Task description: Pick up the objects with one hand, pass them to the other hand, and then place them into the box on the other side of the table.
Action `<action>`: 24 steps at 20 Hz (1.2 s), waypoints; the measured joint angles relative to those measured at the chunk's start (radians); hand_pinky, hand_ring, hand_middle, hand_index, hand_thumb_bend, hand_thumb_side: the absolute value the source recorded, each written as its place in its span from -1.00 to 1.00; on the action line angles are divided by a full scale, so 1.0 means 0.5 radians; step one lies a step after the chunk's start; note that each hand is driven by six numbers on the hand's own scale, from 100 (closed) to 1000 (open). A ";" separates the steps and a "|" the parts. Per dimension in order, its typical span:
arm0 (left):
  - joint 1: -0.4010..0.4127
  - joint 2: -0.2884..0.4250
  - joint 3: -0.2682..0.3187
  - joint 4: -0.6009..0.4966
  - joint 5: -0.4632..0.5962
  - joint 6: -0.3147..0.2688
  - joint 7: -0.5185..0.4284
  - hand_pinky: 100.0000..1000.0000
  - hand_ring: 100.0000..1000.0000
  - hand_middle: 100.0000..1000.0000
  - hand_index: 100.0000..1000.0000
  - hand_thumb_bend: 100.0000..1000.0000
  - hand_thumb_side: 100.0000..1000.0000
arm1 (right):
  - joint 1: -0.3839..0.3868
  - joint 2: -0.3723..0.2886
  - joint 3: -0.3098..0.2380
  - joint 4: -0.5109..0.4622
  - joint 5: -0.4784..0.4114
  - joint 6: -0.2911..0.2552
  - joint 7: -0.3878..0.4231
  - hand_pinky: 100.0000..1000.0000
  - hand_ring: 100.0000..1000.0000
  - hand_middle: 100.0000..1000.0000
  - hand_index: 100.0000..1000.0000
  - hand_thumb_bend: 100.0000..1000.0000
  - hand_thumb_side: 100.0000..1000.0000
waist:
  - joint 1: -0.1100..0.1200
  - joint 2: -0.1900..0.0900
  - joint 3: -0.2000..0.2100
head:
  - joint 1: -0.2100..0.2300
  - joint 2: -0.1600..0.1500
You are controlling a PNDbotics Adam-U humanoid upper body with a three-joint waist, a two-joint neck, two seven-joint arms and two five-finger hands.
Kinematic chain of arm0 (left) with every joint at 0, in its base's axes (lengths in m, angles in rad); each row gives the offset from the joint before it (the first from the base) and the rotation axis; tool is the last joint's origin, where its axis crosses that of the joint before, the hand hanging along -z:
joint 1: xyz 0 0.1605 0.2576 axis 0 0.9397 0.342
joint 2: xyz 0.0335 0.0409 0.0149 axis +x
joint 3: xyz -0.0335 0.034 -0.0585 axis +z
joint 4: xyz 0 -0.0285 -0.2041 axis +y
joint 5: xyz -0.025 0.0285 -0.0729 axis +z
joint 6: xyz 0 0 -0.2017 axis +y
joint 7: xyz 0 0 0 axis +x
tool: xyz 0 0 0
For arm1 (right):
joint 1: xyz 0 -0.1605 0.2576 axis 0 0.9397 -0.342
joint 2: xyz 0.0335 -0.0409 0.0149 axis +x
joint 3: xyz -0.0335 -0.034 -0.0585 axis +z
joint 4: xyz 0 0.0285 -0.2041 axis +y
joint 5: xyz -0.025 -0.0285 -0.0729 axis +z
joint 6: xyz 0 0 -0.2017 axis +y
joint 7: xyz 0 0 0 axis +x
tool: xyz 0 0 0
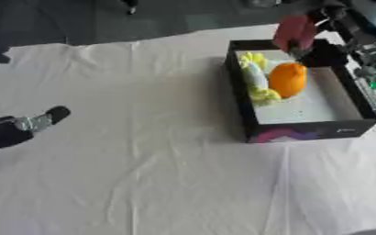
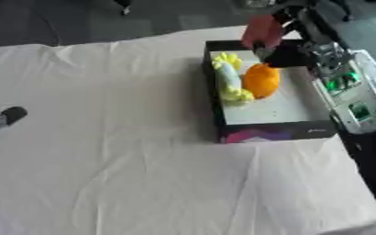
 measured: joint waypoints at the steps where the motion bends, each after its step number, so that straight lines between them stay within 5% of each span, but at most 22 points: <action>1: 0.000 0.003 0.004 0.000 0.000 0.003 0.004 0.53 0.42 0.20 0.61 0.64 -0.19 | 0.010 -0.006 -0.002 0.012 0.000 -0.001 0.003 0.83 0.45 0.03 0.09 -1.00 -1.00 | 0.001 0.000 0.001 | 0.000 0.000; 6: 0.000 0.008 0.022 -0.001 0.008 0.008 0.024 0.53 0.42 0.20 0.61 0.64 -0.18 | 0.048 -0.011 -0.003 0.091 0.028 -0.034 0.073 0.83 0.51 0.16 0.24 -1.00 -0.96 | 0.011 0.000 0.002 | 0.003 0.017; 14: 0.001 0.009 0.035 -0.002 0.013 0.022 0.042 0.55 0.42 0.20 0.61 0.64 -0.17 | 0.077 -0.013 -0.017 0.177 0.170 -0.131 0.267 0.90 0.84 0.69 0.81 -0.38 -0.11 | 0.017 0.000 0.003 | 0.007 0.038; 24: 0.015 0.009 0.047 -0.002 0.015 0.027 0.061 0.56 0.42 0.14 0.61 0.63 -0.16 | 0.077 -0.014 -0.052 0.203 0.293 -0.108 0.229 0.92 0.90 0.77 0.87 -0.36 -0.10 | 0.017 0.000 0.004 | 0.017 0.052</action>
